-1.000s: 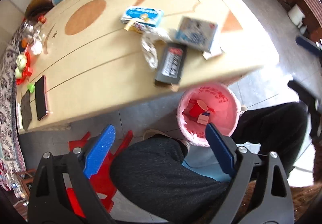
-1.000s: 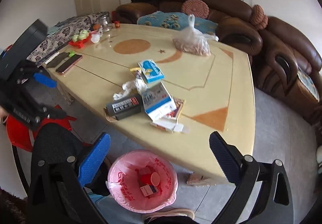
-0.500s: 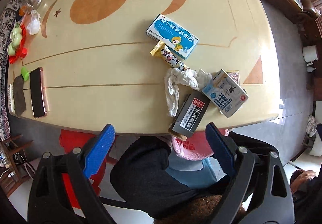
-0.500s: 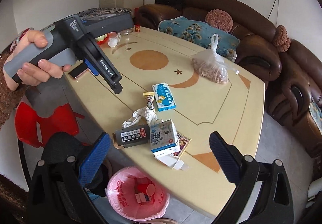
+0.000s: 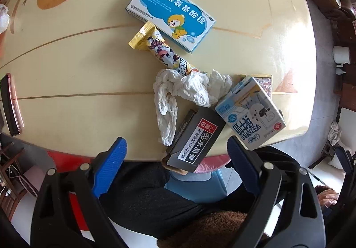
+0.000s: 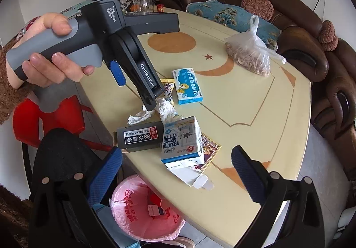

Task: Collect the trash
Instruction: 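Grasp the crumpled white tissue with the left gripper while the right gripper grasps the milk carton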

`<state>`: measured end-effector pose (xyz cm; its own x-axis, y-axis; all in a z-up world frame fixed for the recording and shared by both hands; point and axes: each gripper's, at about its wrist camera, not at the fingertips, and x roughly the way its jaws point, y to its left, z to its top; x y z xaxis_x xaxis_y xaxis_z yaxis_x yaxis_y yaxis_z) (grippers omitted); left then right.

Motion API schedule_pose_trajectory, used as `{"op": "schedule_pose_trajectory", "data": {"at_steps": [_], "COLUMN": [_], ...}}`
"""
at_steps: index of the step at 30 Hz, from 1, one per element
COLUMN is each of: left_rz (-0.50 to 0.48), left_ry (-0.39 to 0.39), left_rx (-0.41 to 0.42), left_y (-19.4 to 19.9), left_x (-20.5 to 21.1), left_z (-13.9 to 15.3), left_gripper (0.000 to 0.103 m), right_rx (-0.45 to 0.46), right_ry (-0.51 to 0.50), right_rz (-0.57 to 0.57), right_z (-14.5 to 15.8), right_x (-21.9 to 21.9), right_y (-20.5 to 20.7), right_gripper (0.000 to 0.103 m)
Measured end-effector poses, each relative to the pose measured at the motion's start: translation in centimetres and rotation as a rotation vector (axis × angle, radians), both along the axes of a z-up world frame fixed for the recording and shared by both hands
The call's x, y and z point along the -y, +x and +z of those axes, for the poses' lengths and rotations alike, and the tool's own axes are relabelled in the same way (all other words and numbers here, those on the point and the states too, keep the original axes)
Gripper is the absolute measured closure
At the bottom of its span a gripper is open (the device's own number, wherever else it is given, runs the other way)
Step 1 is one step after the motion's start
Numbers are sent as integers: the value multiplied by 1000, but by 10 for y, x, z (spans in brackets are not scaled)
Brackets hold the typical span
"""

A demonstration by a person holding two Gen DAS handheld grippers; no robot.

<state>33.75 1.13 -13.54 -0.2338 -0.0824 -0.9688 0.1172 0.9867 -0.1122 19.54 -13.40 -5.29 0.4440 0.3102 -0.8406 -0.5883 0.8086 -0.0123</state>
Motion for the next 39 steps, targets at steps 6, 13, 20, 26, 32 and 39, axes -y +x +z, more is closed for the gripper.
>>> {"op": "schedule_pose_trajectory", "data": {"at_steps": [6,13,20,26,32,39], "left_rz": [23,30,46,56,98,137], "left_ry": [-5,-6,-24,-30,-60,-111], "left_rx": [-44,-83,-110,-129,-140,-112], "left_y": [8,18,29,41,46,40], "left_x": [-1,-1,-1,2,5,-7], "left_z": [-23,-42,-56,-66,-71,-82], "left_gripper": [14,14,14,14,14,14], "right_rx": [-27,-41,-15,-14,-1,24], "right_ry": [-52,-89,-129,-148,-155,-142], "right_rz": [38,65,69,76,80,71], "right_z": [-33,-60,-80,-95,-106,-111], "right_x": [-12,-19,-23,-24,-26,-25], "right_y": [8,14,18,23,28,31], "right_gripper": [7,7,7,7,7,7]}}
